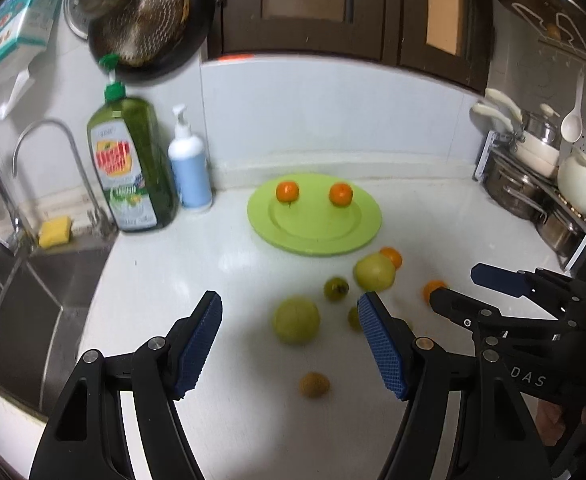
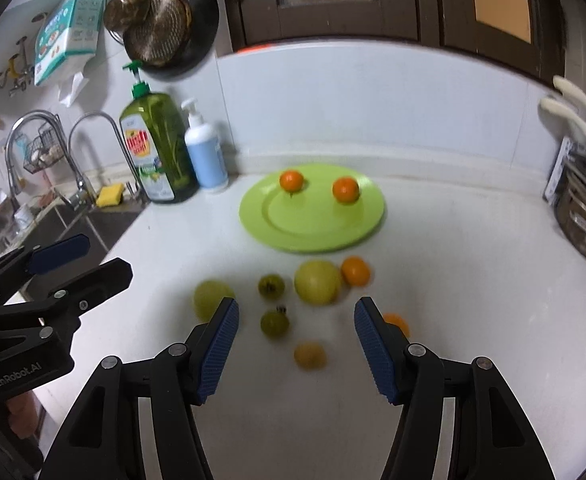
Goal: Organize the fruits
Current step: 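Lift both open tools off the plate back toward the fruits, then grasp a small brown fruit with the right tool while the left tool grasps another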
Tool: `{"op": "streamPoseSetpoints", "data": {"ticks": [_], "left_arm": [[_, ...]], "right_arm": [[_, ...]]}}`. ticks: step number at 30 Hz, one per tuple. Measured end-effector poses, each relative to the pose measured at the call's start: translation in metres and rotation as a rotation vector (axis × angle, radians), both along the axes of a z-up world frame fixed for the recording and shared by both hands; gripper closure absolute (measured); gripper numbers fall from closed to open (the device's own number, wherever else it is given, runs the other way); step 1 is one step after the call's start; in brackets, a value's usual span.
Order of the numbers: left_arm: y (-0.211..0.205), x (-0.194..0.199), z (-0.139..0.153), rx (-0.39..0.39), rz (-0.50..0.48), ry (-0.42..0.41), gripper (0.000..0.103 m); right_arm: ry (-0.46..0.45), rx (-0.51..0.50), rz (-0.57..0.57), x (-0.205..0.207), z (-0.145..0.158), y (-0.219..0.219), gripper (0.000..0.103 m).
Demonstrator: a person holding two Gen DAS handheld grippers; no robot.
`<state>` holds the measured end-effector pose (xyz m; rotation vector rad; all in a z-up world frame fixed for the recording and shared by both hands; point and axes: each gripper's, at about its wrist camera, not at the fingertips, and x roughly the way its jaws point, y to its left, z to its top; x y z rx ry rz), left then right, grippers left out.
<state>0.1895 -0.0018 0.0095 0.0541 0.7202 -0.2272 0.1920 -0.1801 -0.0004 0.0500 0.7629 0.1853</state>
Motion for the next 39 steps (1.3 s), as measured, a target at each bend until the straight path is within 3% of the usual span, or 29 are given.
{"op": "streamPoseSetpoints", "data": {"ticks": [11, 21, 39], "left_arm": [[-0.011, -0.019, -0.051, 0.038, -0.018, 0.076, 0.034], [-0.023, -0.018, -0.088, 0.04, -0.02, 0.155, 0.046], [-0.029, 0.002, -0.107, 0.035, 0.005, 0.194, 0.06]], "right_arm": [[0.056, -0.063, -0.005, -0.011, -0.04, 0.001, 0.042], [0.094, -0.089, 0.02, -0.008, -0.071, 0.007, 0.046], [0.139, -0.069, 0.016, 0.018, -0.093, 0.005, 0.06]]}}
